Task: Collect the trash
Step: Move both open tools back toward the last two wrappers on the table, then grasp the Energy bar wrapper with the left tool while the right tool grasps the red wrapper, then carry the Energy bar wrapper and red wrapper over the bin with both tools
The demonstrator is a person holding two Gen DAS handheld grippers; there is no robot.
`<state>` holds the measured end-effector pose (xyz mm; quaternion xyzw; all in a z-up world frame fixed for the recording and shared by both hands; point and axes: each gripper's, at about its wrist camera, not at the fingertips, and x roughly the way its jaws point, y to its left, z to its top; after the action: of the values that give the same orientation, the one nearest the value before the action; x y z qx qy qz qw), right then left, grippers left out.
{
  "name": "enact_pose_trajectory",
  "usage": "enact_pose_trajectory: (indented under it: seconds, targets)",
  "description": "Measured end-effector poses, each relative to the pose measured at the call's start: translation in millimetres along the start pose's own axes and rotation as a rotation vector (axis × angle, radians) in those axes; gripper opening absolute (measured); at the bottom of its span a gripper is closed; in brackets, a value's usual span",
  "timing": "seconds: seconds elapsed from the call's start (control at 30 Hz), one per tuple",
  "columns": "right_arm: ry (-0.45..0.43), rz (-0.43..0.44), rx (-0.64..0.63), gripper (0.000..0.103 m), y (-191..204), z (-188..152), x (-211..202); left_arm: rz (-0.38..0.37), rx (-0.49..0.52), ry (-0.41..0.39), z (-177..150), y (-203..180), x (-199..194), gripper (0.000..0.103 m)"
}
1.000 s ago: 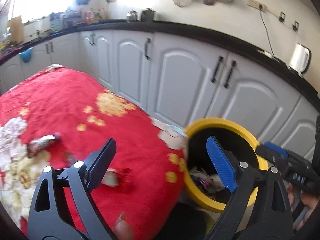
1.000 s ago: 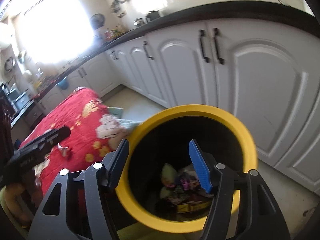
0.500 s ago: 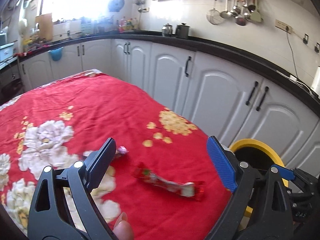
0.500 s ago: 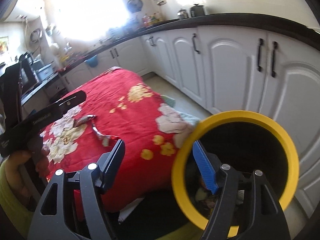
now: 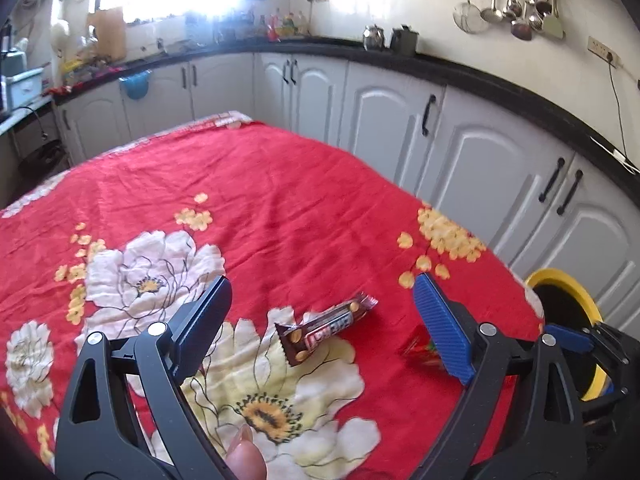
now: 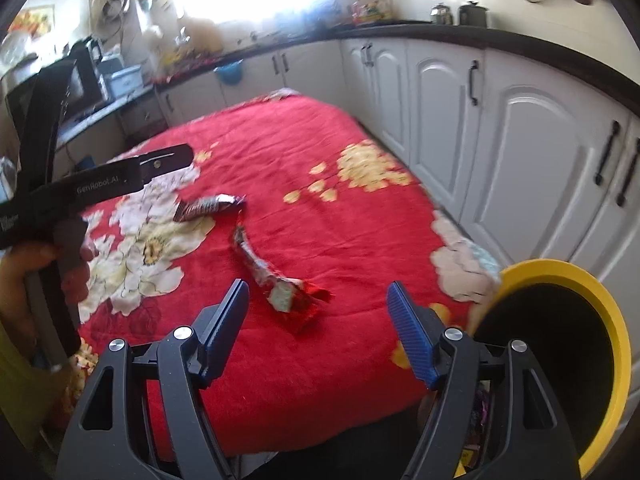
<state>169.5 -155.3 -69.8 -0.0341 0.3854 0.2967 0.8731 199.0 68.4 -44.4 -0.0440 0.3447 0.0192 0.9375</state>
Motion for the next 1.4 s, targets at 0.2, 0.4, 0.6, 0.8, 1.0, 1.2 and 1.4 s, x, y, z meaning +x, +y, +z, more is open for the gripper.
enact_pose_trajectory:
  seconds: [0.2,0.4,0.6,0.8,1.0,1.2,1.4]
  targets:
    - [0.080,0.004,-0.068,0.070,12,0,35,-0.042,0.098,0.072,-8,-1,22,0.084]
    - [0.079,-0.004,-0.080,0.048,16,-1,39,-0.044,0.174,0.123,-13,-7,46,0.076]
    - [0.073,0.005,-0.038,0.023,6,-8,30,-0.060,0.161,0.195,-22,-5,64,0.045]
    - [0.057,0.024,0.032,0.017,-4,-16,19,-0.051,0.140,0.193,-26,-2,60,0.021]
    - [0.036,0.036,0.073,0.017,-8,-23,6,-0.097,0.084,0.191,-33,-7,48,0.012]
    - [0.010,0.024,0.119,0.017,-22,-30,-11,-0.165,0.084,0.182,-40,-34,35,0.011]
    - [-0.020,-0.006,0.174,0.017,-45,-35,-30,-0.236,0.109,0.162,-38,-72,22,0.011]
